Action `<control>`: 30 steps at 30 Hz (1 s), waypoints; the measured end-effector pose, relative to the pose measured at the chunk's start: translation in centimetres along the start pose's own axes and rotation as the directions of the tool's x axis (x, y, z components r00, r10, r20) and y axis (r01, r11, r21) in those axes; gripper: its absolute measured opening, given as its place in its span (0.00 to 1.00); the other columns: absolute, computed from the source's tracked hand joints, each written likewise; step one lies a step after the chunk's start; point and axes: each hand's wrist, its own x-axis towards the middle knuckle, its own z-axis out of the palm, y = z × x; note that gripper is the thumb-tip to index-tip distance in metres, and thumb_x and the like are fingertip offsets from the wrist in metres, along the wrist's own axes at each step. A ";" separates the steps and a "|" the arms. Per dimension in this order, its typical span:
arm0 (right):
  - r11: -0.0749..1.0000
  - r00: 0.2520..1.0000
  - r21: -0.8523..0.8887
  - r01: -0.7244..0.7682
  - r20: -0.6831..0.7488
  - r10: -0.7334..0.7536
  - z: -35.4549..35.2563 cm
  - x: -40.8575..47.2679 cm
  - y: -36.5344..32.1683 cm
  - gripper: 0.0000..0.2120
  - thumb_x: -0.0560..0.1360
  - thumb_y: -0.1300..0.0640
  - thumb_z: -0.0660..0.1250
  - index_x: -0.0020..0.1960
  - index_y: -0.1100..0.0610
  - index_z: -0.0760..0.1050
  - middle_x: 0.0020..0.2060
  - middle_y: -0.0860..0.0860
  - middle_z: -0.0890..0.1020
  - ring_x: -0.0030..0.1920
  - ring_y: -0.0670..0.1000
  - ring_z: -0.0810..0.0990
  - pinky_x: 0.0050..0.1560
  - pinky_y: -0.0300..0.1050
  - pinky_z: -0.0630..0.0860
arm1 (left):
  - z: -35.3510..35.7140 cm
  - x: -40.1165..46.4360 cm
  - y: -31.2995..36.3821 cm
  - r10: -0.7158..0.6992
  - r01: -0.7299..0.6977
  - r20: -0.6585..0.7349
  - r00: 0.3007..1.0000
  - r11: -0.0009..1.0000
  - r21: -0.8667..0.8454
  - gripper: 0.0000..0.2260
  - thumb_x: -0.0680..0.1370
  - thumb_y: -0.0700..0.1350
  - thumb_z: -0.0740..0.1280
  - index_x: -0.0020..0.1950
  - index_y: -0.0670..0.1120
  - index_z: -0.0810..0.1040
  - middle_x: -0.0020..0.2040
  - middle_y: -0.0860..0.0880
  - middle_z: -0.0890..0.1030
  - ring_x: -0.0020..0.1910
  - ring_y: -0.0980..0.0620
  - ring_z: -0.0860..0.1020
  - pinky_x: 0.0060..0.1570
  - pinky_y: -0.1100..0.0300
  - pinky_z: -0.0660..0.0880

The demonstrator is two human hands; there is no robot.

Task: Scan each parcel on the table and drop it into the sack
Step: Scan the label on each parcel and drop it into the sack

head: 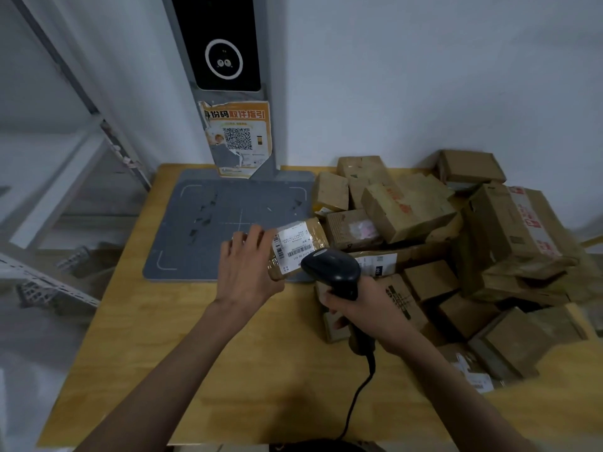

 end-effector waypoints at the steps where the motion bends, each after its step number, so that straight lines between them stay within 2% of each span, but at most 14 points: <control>1: 1.000 1.000 -0.001 0.008 -0.002 -0.008 0.2 -0.2 -0.3 0.10 0.76 0.57 0.73 0.54 0.62 0.81 0.45 0.61 0.84 0.44 0.59 0.84 0.45 0.61 0.83 | -0.1 -0.1 -0.1 0.004 -0.004 -0.006 1.000 1.000 0.005 0.39 0.59 0.58 0.79 0.68 0.51 0.71 0.59 0.50 0.73 0.54 0.47 0.72 0.53 0.53 0.67; 7: 1.000 1.000 0.003 0.007 -0.029 -0.007 0.9 -1.1 -1.4 0.09 0.77 0.58 0.72 0.51 0.64 0.81 0.45 0.62 0.83 0.43 0.58 0.84 0.43 0.54 0.85 | -0.6 -0.5 -0.7 0.016 -0.016 -0.017 1.000 1.000 0.004 0.39 0.60 0.57 0.79 0.69 0.51 0.70 0.59 0.50 0.73 0.55 0.48 0.72 0.54 0.54 0.66; 10: 1.000 1.000 0.006 -0.001 -0.008 0.001 1.2 -1.5 -1.7 0.07 0.77 0.59 0.72 0.50 0.63 0.81 0.45 0.61 0.83 0.37 0.48 0.83 0.38 0.41 0.83 | -0.7 -0.7 -0.8 0.022 -0.022 -0.018 1.000 1.000 0.006 0.40 0.60 0.58 0.78 0.69 0.51 0.69 0.60 0.51 0.72 0.55 0.48 0.71 0.55 0.54 0.66; 13: 1.000 1.000 0.012 -0.004 -0.005 0.004 1.4 -1.8 -1.8 0.05 0.78 0.59 0.71 0.48 0.60 0.81 0.43 0.59 0.83 0.34 0.44 0.82 0.35 0.36 0.80 | -0.9 -0.9 -1.0 0.028 -0.028 -0.020 0.999 1.000 -0.001 0.40 0.60 0.58 0.79 0.69 0.51 0.69 0.60 0.50 0.72 0.55 0.48 0.71 0.55 0.54 0.67; 16: 1.000 1.000 0.018 -0.006 -0.016 0.006 1.7 -2.1 -1.9 0.03 0.77 0.58 0.72 0.46 0.57 0.81 0.40 0.53 0.83 0.34 0.44 0.83 0.37 0.38 0.81 | -1.2 -1.2 -1.1 0.032 -0.032 -0.018 0.999 0.999 -0.006 0.40 0.61 0.58 0.78 0.70 0.51 0.69 0.60 0.50 0.72 0.56 0.48 0.71 0.55 0.54 0.66; 18: 1.000 0.999 0.023 -0.011 -0.039 0.012 1.7 -2.3 -1.7 0.03 0.77 0.58 0.72 0.47 0.57 0.81 0.40 0.54 0.83 0.37 0.47 0.84 0.39 0.44 0.83 | -1.5 -1.4 -1.2 0.036 -0.036 -0.002 0.999 0.999 -0.017 0.40 0.62 0.58 0.78 0.70 0.51 0.68 0.62 0.50 0.71 0.57 0.48 0.70 0.55 0.54 0.66; 20: 0.999 0.996 0.024 -0.033 -0.079 0.034 1.7 -2.4 -1.5 0.04 0.77 0.57 0.72 0.49 0.58 0.82 0.43 0.56 0.85 0.41 0.51 0.85 0.45 0.52 0.85 | -1.7 -1.7 -1.3 0.032 -0.025 0.059 0.998 0.994 -0.109 0.40 0.62 0.57 0.78 0.71 0.51 0.67 0.63 0.51 0.70 0.59 0.48 0.68 0.54 0.55 0.69; 21: 0.998 0.993 0.035 -0.048 -0.107 0.052 1.6 -2.5 -1.4 0.05 0.77 0.57 0.71 0.51 0.58 0.81 0.44 0.56 0.85 0.42 0.50 0.86 0.47 0.52 0.85 | -1.8 -1.8 -1.4 0.028 -0.008 0.107 0.994 0.983 -0.183 0.40 0.63 0.56 0.78 0.71 0.52 0.66 0.63 0.51 0.68 0.60 0.48 0.67 0.53 0.55 0.71; 23: 0.994 0.982 0.100 -0.049 -0.179 0.066 1.3 -2.9 -1.6 0.05 0.78 0.59 0.69 0.53 0.59 0.79 0.46 0.56 0.84 0.42 0.44 0.85 0.42 0.40 0.83 | -2.0 -2.2 -1.5 0.044 0.016 0.199 0.979 0.958 -0.288 0.41 0.63 0.55 0.79 0.71 0.52 0.65 0.63 0.52 0.66 0.62 0.48 0.65 0.53 0.54 0.74; 25: 0.983 0.962 0.183 -0.031 -0.260 0.079 0.8 -3.0 -1.9 0.06 0.79 0.60 0.69 0.54 0.59 0.79 0.47 0.54 0.84 0.45 0.44 0.84 0.37 0.33 0.80 | -2.1 -2.6 -1.6 0.074 0.016 0.246 0.966 0.938 -0.345 0.41 0.62 0.55 0.79 0.71 0.53 0.65 0.63 0.53 0.66 0.61 0.49 0.65 0.54 0.54 0.73; 27: 0.970 0.939 0.241 -0.020 -0.329 0.101 0.4 -3.3 -1.7 0.06 0.78 0.59 0.70 0.54 0.58 0.80 0.47 0.54 0.85 0.49 0.51 0.85 0.43 0.41 0.84 | -2.2 -3.3 -1.3 0.118 -0.002 0.267 0.956 0.917 -0.398 0.41 0.62 0.54 0.80 0.71 0.53 0.66 0.62 0.54 0.66 0.59 0.51 0.66 0.53 0.56 0.70; 28: 0.972 0.928 0.234 -0.023 -0.356 0.107 0.3 -3.7 -1.4 0.06 0.78 0.59 0.70 0.54 0.58 0.80 0.47 0.54 0.85 0.49 0.52 0.85 0.48 0.46 0.85 | -2.3 -3.7 -1.0 0.147 -0.024 0.269 0.952 0.910 -0.415 0.41 0.61 0.54 0.80 0.71 0.53 0.66 0.62 0.54 0.66 0.59 0.51 0.67 0.53 0.57 0.70; 30: 0.978 0.914 0.202 -0.045 -0.387 0.122 0.5 -4.6 -0.6 0.05 0.77 0.58 0.71 0.52 0.57 0.80 0.45 0.55 0.86 0.47 0.54 0.86 0.50 0.54 0.84 | -2.3 -4.4 -0.3 0.208 -0.068 0.274 0.939 0.893 -0.444 0.42 0.61 0.55 0.80 0.71 0.53 0.67 0.60 0.55 0.65 0.59 0.51 0.68 0.55 0.56 0.71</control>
